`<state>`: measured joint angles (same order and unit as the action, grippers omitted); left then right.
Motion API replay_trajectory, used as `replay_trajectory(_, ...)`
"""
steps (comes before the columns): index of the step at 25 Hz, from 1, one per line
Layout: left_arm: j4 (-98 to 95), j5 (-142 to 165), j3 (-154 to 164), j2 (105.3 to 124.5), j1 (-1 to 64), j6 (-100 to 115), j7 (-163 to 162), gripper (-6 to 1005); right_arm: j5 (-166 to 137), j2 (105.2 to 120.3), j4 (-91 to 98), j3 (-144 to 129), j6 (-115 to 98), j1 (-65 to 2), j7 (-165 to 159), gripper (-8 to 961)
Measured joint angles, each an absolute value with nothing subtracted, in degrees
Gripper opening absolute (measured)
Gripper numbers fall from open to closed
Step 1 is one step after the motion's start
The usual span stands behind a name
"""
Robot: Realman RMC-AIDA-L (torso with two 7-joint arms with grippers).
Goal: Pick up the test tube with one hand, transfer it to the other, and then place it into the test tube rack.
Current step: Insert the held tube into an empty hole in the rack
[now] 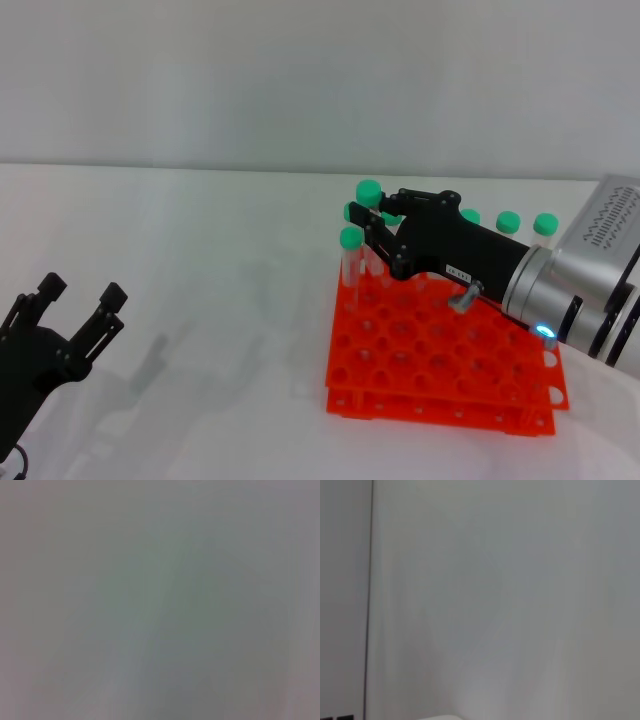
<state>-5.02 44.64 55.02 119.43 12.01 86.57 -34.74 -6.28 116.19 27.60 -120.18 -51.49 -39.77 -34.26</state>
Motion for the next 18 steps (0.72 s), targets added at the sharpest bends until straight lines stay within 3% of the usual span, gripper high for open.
replay_trajectory(18,-4.9,44.6,55.2,119.41,12.5,86.6,-34.7,861,0.2,116.19,27.9,-122.7,-49.3,-38.6,-34.4,191)
